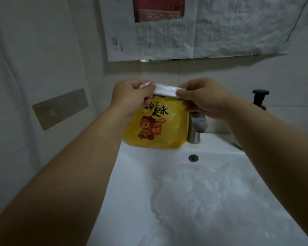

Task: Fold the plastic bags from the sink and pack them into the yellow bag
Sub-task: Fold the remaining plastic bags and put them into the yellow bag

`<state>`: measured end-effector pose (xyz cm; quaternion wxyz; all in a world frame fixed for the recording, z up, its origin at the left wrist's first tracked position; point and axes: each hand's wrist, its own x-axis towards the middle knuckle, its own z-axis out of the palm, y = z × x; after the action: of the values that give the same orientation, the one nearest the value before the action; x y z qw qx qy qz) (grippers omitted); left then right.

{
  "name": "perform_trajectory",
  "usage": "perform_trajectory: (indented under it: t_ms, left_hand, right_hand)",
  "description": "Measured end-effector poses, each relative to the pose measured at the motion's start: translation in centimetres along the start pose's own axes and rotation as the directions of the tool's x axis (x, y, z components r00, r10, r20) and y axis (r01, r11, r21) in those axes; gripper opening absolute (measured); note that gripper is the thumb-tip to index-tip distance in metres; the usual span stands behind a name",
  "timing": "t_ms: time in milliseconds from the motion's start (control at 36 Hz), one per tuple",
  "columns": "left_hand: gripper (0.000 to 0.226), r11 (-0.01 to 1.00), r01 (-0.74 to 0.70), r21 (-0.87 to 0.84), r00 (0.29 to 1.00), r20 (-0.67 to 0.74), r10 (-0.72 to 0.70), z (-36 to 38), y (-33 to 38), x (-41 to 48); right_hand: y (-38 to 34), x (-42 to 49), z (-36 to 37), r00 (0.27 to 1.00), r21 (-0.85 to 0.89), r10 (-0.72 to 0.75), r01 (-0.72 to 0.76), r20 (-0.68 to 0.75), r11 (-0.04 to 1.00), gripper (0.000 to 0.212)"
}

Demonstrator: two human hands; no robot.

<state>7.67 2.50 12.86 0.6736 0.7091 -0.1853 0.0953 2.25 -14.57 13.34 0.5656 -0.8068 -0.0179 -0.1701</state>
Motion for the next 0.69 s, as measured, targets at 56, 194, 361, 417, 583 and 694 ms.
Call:
perform_trajectory:
  t_ms: [56,194,361,417,583,694]
  left_hand:
    - [0.004,0.997,0.002,0.076,1.0,0.003,-0.002,0.3,0.4,1.2]
    - [0.066,0.873,-0.127,0.472,0.992,0.084,0.099,0.2,0.1,4.1]
    - [0.056,0.703,-0.188,0.686,0.97,0.242,0.024,-0.2,-1.7,5.8]
    - [0.04,0.662,-0.195,0.724,0.969,0.248,0.013,-0.2,-2.4,6.1]
    - [0.013,0.734,-0.204,0.648,0.975,0.2,0.094,-0.3,-3.0,7.0]
    - [0.012,0.741,-0.211,0.638,0.975,0.195,0.11,-0.1,-3.0,7.4]
  right_hand:
    - [-0.1,1.7,0.0,0.999,-0.068,-0.036,0.033,-0.036,0.997,0.009]
    - [0.6,5.7,-0.4,0.962,-0.23,-0.145,0.09,-0.232,0.969,0.012]
    - [1.9,9.2,-0.2,0.958,-0.452,-0.205,0.095,-0.202,0.887,0.026]
    - [2.1,9.8,0.2,0.973,-0.541,-0.19,0.091,-0.13,0.836,0.027]
    - [1.8,11.3,1.7,0.998,-0.773,-0.03,0.067,0.061,0.631,0.026]
    - [2.4,11.9,2.4,0.993,-0.898,0.111,-0.018,0.035,0.439,0.031]
